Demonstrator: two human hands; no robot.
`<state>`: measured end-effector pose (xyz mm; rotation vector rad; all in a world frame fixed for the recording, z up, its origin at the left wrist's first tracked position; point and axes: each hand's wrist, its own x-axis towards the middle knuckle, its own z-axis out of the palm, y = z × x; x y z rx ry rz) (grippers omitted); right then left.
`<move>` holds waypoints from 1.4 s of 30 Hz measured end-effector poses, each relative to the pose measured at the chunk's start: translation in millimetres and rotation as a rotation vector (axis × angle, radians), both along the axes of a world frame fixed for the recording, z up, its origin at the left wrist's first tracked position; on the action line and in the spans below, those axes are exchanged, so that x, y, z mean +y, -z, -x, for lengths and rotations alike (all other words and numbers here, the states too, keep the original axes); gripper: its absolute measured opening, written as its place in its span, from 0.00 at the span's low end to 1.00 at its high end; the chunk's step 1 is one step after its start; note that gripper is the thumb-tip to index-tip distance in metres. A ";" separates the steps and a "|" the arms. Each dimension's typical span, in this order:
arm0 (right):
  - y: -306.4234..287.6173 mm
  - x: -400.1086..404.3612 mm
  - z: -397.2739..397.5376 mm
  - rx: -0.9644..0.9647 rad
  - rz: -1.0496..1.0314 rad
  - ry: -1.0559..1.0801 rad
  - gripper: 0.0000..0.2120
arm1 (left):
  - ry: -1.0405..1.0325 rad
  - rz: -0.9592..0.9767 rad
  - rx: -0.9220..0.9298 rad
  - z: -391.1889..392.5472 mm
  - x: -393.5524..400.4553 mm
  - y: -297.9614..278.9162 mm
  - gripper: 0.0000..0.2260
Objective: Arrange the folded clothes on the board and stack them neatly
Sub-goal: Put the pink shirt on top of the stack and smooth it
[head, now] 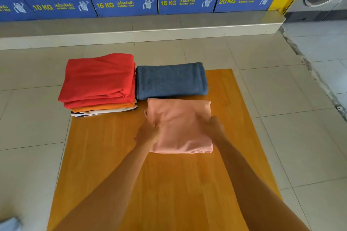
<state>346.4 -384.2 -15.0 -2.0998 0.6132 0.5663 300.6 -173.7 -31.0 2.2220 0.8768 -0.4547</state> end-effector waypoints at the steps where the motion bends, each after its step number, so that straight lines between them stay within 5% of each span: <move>1: 2.1 -2.9 2.5 0.021 -0.040 -0.011 0.40 | -0.024 0.037 0.000 3.4 2.3 2.3 0.26; 10: 1.3 -9.5 37.1 0.071 -0.538 0.119 0.27 | -0.312 0.565 -0.054 51.9 30.5 -1.6 0.23; 15: -42.1 8.8 36.9 0.073 -0.594 -0.004 0.22 | -0.362 0.759 -0.060 70.2 60.3 -24.5 0.24; 29: -180.4 221.7 -84.6 -0.147 -0.725 -0.244 0.17 | -0.441 0.394 -0.573 -19.4 249.7 -190.1 0.26; 33: -166.3 273.3 -122.7 -0.119 -0.704 -0.185 0.15 | -0.468 0.396 -0.571 -61.6 299.4 -172.2 0.29; 39: -80.3 290.6 -123.0 0.049 -0.395 -0.137 0.25 | -0.486 0.303 -0.227 -79.7 304.3 -74.9 0.29; 42: -65.4 286.4 -121.6 0.065 -0.429 -0.093 0.24 | -0.563 0.313 -0.229 -83.8 301.4 -49.7 0.27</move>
